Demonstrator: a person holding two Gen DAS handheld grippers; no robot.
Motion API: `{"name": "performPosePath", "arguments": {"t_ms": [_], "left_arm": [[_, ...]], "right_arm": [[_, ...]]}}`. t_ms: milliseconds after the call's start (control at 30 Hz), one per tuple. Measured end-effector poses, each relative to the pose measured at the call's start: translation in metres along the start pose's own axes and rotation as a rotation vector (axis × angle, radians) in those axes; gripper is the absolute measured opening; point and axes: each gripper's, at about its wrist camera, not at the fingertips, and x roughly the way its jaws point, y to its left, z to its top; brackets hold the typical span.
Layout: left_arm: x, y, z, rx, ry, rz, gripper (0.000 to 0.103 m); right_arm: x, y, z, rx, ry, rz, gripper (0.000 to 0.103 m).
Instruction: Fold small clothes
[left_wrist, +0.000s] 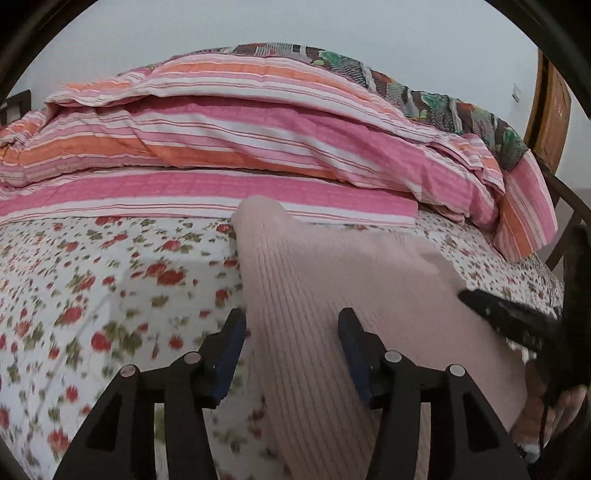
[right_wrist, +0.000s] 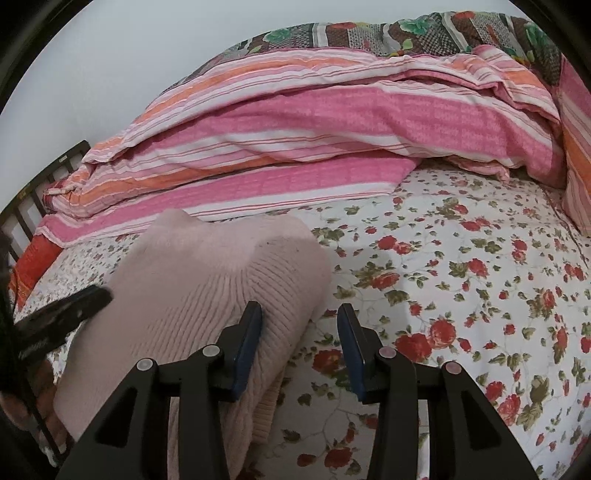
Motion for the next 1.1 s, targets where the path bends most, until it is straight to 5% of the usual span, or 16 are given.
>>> {"name": "performPosePath", "arguments": {"t_ms": [200, 367, 633, 1100], "left_arm": [[-0.009, 0.004, -0.013, -0.002, -0.033, 0.005, 0.054], [-0.007, 0.007, -0.013, -0.022, -0.034, 0.001, 0.060], [-0.008, 0.003, -0.014, 0.007, -0.045, 0.018, 0.061], [-0.015, -0.001, -0.017, 0.041, -0.056, 0.031, 0.062]], "right_arm": [[-0.006, -0.001, -0.001, 0.003, -0.018, 0.022, 0.042], [-0.030, -0.001, 0.001, 0.039, -0.102, 0.153, 0.043], [-0.010, 0.032, -0.014, -0.120, -0.061, 0.003, 0.042], [-0.018, 0.022, -0.012, -0.078, -0.055, 0.005, 0.045]]}}
